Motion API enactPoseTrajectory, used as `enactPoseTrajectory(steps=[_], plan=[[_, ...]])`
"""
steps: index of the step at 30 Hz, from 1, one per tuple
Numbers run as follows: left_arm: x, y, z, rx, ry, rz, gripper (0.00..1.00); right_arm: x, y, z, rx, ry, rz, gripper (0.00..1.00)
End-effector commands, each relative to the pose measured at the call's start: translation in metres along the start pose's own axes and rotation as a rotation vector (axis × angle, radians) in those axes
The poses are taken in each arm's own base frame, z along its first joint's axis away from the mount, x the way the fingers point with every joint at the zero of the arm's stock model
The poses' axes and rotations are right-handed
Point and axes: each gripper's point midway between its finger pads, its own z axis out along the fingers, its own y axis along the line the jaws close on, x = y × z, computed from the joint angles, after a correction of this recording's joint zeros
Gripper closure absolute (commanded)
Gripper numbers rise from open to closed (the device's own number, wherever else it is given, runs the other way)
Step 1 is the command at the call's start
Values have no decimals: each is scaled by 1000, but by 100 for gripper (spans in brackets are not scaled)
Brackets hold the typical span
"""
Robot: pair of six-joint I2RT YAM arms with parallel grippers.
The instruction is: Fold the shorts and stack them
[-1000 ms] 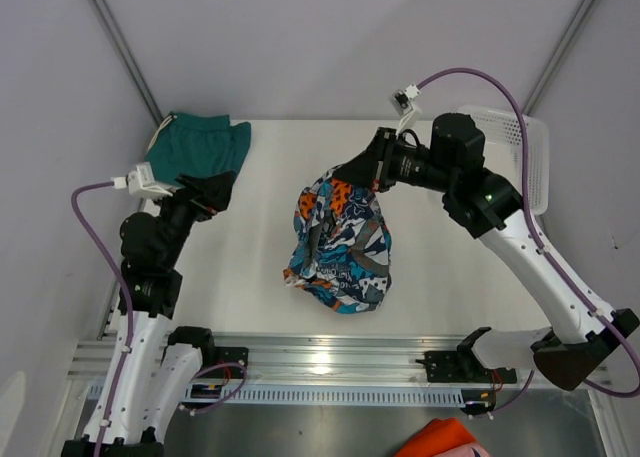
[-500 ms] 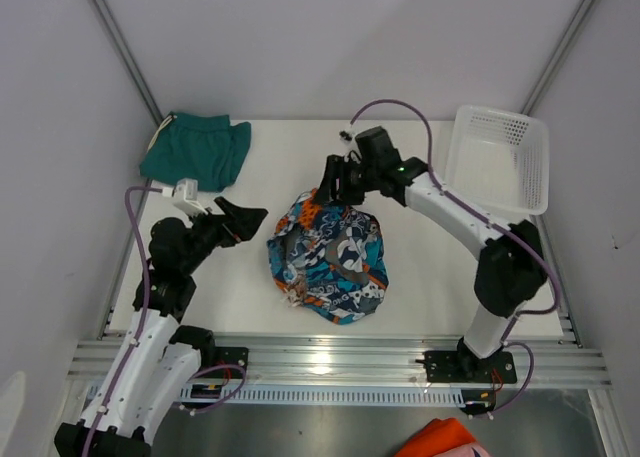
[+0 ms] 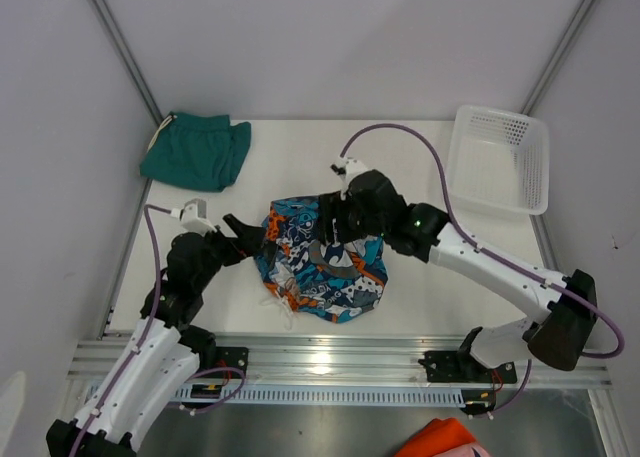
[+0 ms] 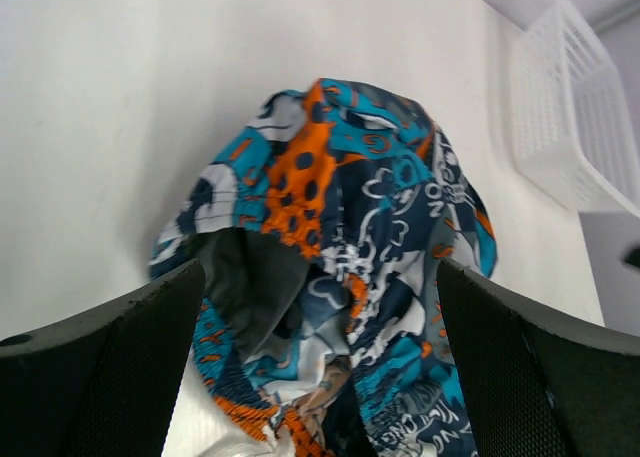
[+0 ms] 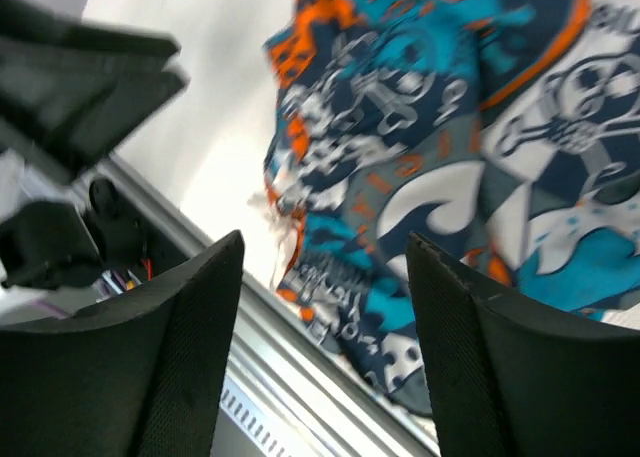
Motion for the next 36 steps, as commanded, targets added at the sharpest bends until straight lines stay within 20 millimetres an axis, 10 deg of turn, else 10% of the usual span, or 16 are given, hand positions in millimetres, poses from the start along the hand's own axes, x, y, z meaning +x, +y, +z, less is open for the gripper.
enactPoseTrajectory(steps=[1,14,26,29,31,36], plan=[[-16,21,-12,-121,-103,-35,1,32,1,0,124,1,-87,34],[-11,11,-29,-96,-55,-64,1,126,53,45,278,59,-252,29],[15,-30,-51,122,130,-21,2,157,17,77,510,87,-298,29],[26,-34,-54,152,186,-24,2,156,10,77,558,88,-307,56],[28,-35,-54,158,201,-21,2,153,8,72,582,77,-292,93],[33,-44,-55,208,225,-23,2,134,23,51,469,-17,-218,100]])
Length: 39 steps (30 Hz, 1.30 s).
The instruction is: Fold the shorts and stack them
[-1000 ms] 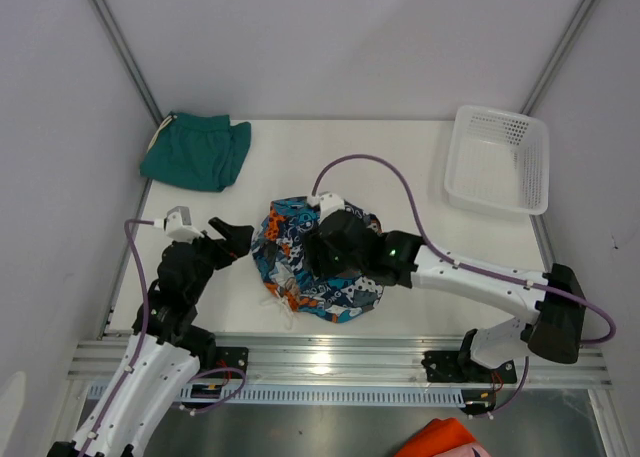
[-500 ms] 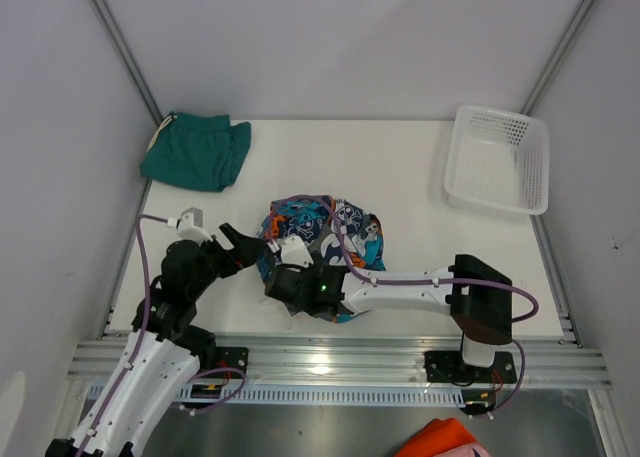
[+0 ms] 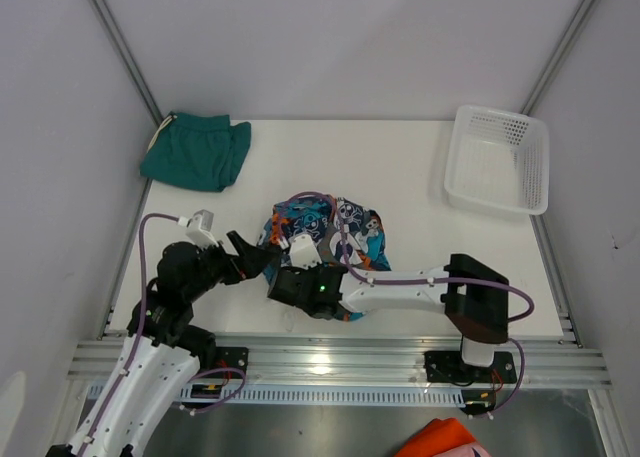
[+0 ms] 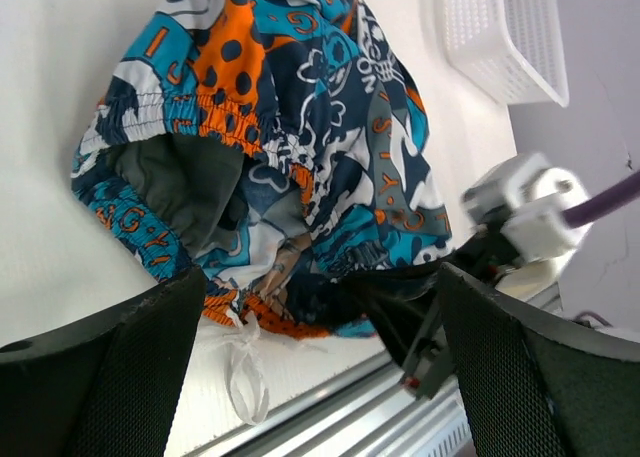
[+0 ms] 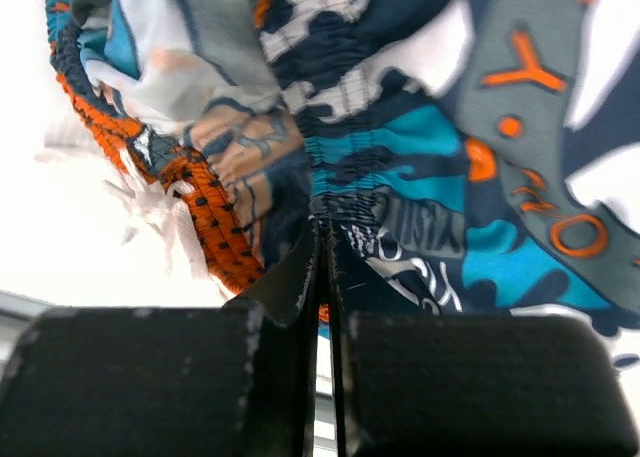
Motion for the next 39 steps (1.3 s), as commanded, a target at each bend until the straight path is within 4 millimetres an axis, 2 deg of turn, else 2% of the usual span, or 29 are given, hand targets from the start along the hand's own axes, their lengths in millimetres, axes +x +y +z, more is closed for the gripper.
enactPoseTrajectory(steps=[1,7,9,10,11,13,14,17,22,28,39], plan=[[4,-22,-3,105,40,28,2,-36,-10,-33,-60,-140,136,100],[18,-55,2,226,71,39,5,-59,-29,-68,-93,-293,216,100],[29,-70,4,263,104,64,6,-67,-29,-77,-120,-337,224,100],[33,-67,13,219,111,65,6,-69,-32,-82,-129,-355,229,100],[40,-82,12,248,139,89,6,-74,-30,-85,-150,-377,244,100],[42,-84,24,188,136,101,6,-77,-32,-93,-167,-405,230,100],[45,-95,24,202,149,109,6,-80,-30,-97,-181,-425,232,100],[49,-93,38,155,163,99,6,-82,-31,-108,-191,-460,215,100],[50,-97,47,142,176,74,7,-79,-30,-125,-212,-524,194,100],[42,-115,45,194,158,11,7,-75,-23,-127,-243,-542,177,100],[56,-125,51,215,240,-64,9,-74,-10,-124,-251,-552,146,100]])
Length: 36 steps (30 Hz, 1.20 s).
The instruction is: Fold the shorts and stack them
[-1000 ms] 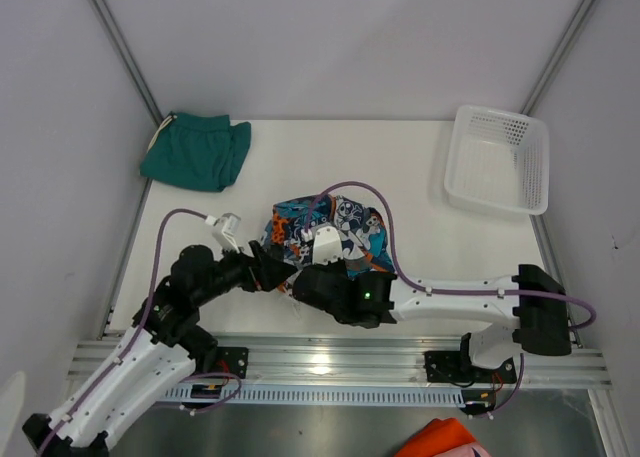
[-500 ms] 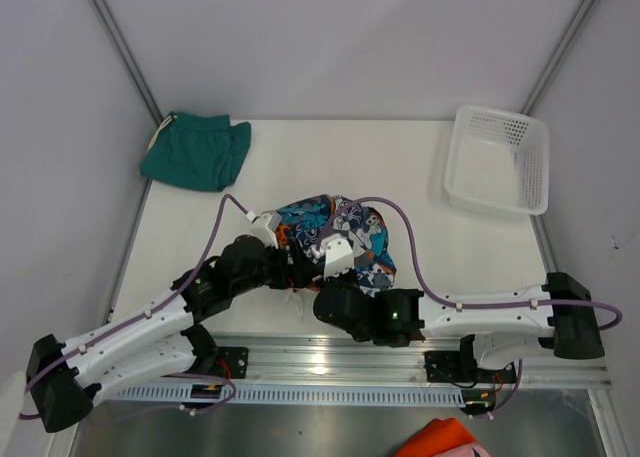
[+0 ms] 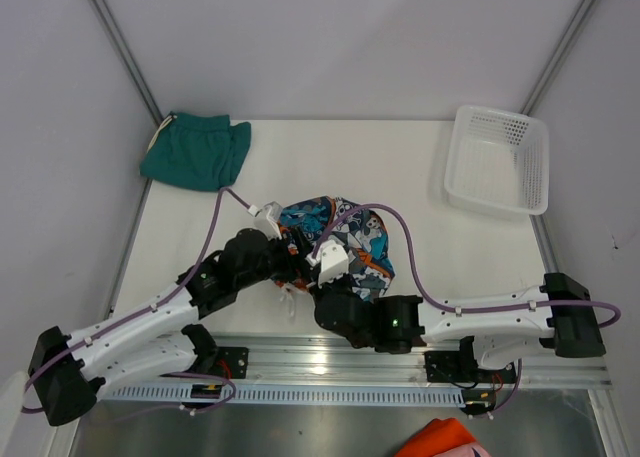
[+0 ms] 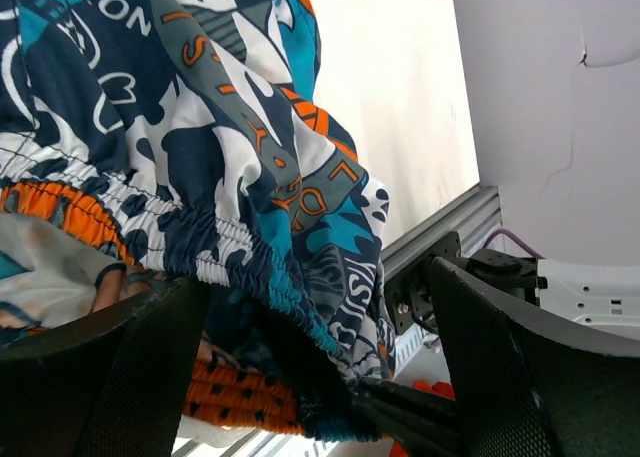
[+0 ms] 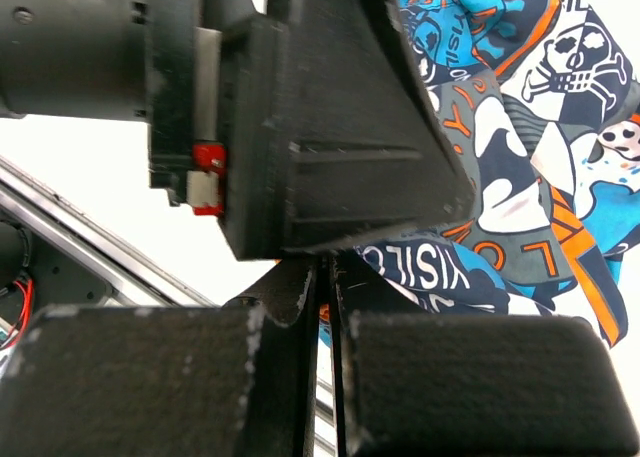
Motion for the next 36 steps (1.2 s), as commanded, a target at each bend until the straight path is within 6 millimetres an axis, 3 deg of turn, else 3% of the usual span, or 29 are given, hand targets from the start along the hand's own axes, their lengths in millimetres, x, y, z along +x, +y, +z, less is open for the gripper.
enactPoseTrajectory(steps=[1,5,8,10,12,13,14,15,17,20,22,23,25,26,28,30,31,33,34,36], plan=[[-4,-26,1,85,11,-29,10,-13,8,2,5,-51,39,100],[-1,-28,2,115,14,-34,20,-12,11,4,1,-47,28,100],[-7,-38,-2,153,-11,-32,35,-10,14,6,-1,-40,18,100],[-16,-45,-8,174,-45,-25,51,-8,16,6,-12,-35,15,100],[-25,-45,-14,149,-79,2,74,-4,19,4,-48,-26,18,79],[-42,-61,-23,166,-119,15,81,-5,21,2,-73,-34,36,70],[-46,-50,-24,96,-131,29,88,-10,24,0,-102,-51,65,54],[-51,-47,-27,69,-145,60,100,-9,24,-8,-156,-50,85,48],[-77,-61,-44,64,-209,76,100,-17,19,-12,-194,-66,137,45],[-103,-60,-64,36,-272,98,100,-28,1,-26,-220,-89,208,45],[-122,-57,-81,16,-317,106,100,-32,-20,-32,-200,-104,238,45],[-136,-66,-96,33,-356,122,100,-32,-28,-33,-186,-107,249,45],[-149,-57,-111,-6,-388,126,100,-33,-49,-34,-152,-116,286,45],[-161,-72,-127,23,-418,159,100,-33,-55,-35,-149,-117,297,45],[-166,-64,-137,-31,-420,175,100,-29,-75,-33,-118,-107,316,43],[-179,-77,-154,-35,-458,213,100,-23,-78,-30,-150,-64,325,42],[-182,-81,-161,-33,-469,221,100,-26,-94,-23,-115,-60,355,41],[-187,-92,-175,-11,-501,241,100,-20,-96,-18,-147,-14,365,40],[-187,-92,-177,-13,-503,246,100,-21,-108,-12,-126,-12,379,40],[-190,-99,-186,-6,-518,263,100,-16,-106,-6,-154,18,375,38]])
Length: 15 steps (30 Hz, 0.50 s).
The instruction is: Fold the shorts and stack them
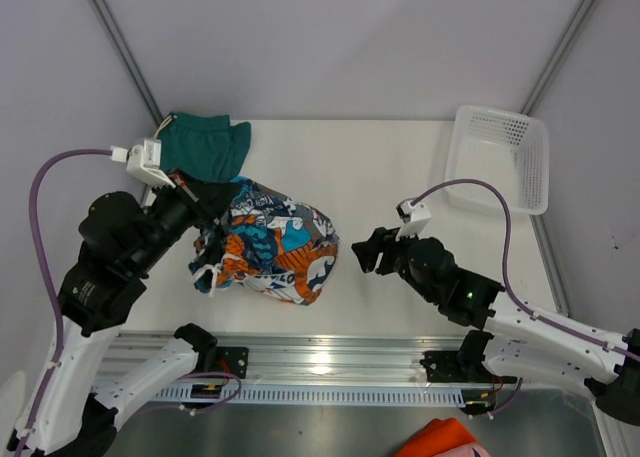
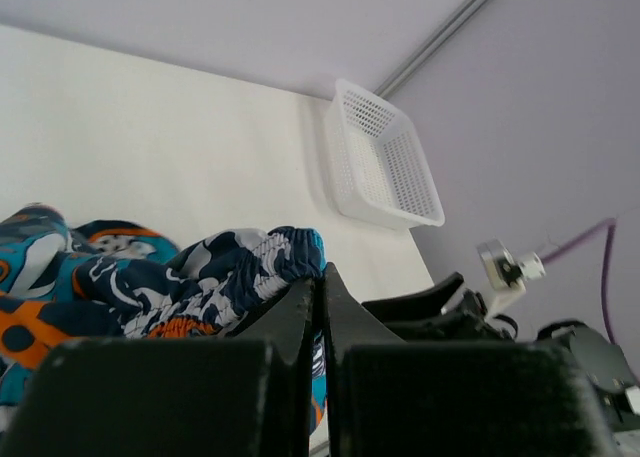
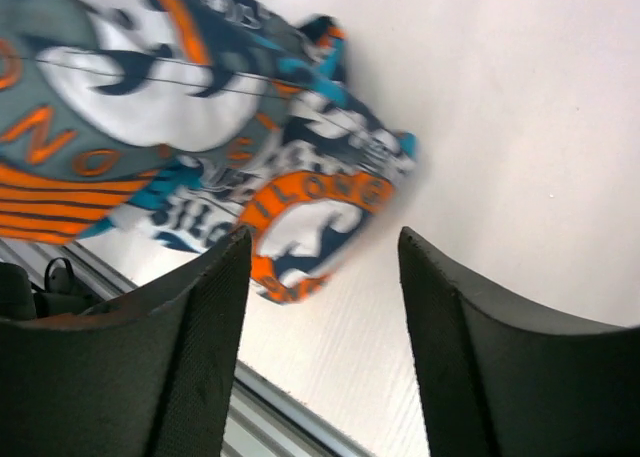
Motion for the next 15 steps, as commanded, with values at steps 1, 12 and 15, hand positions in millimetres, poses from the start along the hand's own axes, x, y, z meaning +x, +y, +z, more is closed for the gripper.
enactPoseTrajectory(steps=[1,12,15], plan=[[-9,-10,-13,36,5,76,100,13,0,8,-65,90,7,36],[-36,-46,-28,127,20,128,100,54,3,51,-198,184,-132,14],[-49,-56,-44,147,-7,152,100,54,2,64,-222,187,-88,14]])
